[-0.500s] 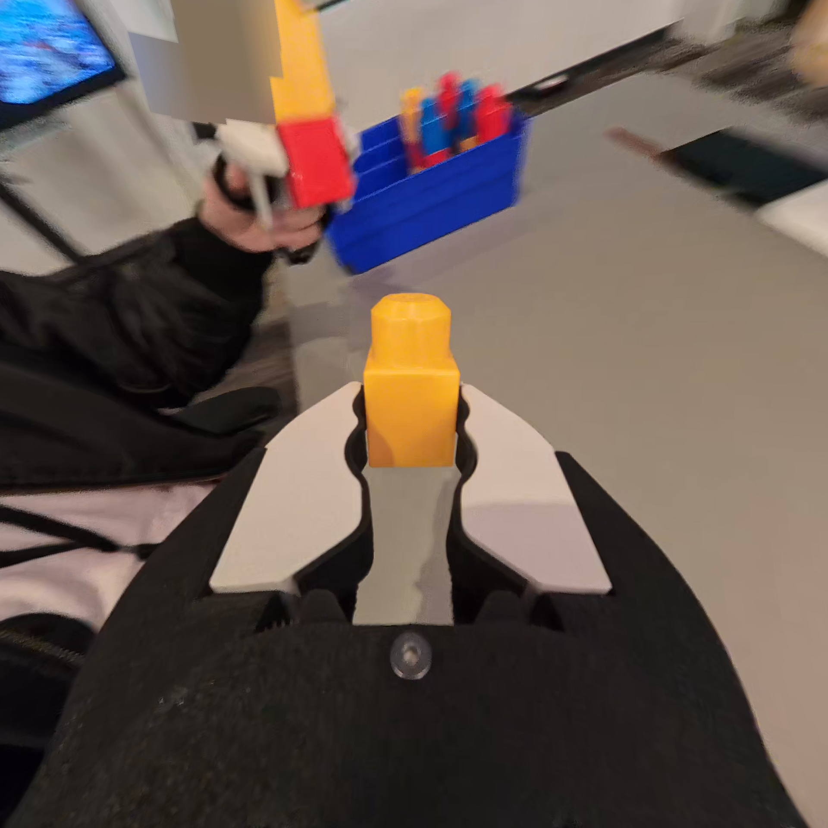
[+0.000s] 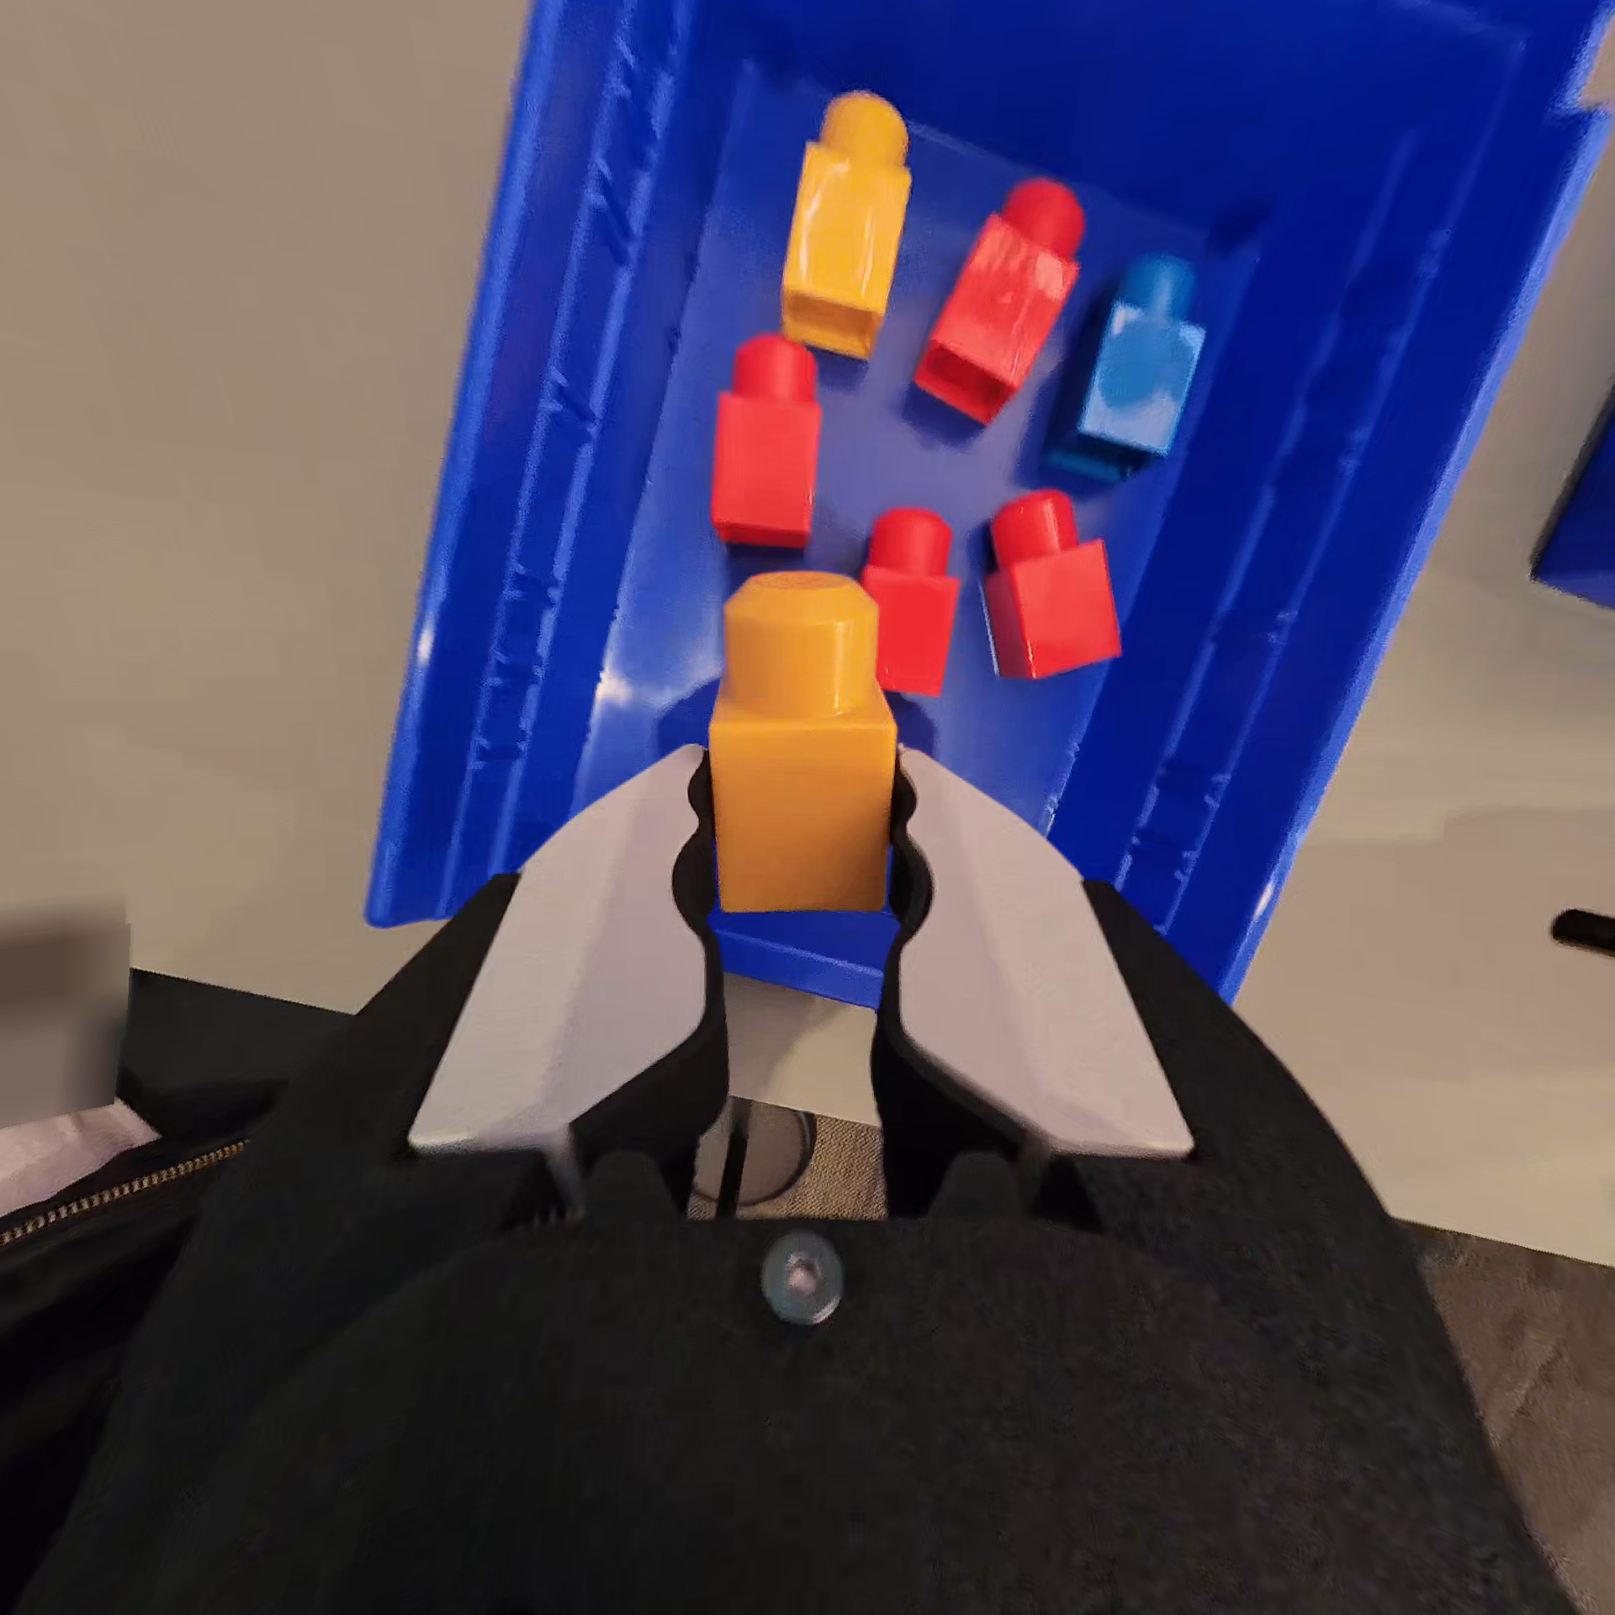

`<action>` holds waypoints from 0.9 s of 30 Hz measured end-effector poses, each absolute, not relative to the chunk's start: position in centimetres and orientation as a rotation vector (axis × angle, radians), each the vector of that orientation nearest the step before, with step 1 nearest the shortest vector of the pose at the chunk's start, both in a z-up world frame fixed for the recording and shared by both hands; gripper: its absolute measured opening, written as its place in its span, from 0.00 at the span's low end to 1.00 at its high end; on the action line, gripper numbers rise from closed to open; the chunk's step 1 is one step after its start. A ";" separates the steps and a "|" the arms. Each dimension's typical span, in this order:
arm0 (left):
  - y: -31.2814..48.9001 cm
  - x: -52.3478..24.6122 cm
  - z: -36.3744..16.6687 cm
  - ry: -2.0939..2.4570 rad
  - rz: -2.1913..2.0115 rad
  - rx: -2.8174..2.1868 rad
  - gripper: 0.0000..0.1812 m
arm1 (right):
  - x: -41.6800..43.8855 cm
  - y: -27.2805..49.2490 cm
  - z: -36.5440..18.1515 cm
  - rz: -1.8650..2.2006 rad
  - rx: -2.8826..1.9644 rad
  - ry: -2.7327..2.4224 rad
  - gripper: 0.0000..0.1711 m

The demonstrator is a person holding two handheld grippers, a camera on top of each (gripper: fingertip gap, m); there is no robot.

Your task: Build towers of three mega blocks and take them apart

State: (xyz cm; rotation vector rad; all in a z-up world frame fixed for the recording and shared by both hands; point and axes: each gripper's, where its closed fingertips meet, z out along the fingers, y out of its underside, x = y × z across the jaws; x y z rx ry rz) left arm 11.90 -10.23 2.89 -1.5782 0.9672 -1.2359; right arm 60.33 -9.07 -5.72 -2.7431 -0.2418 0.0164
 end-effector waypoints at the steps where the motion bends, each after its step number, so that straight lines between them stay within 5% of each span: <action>1: -10.4 12.1 2.9 0.975 -1.235 -1.580 0.20 | 60.6 -9.3 -6.4 0.028 -2.759 -0.229 0.21; 27: -11.7 13.2 2.4 1.047 -1.178 -1.620 0.20 | 57.2 -8.9 -16.4 0.201 -2.916 -0.256 0.21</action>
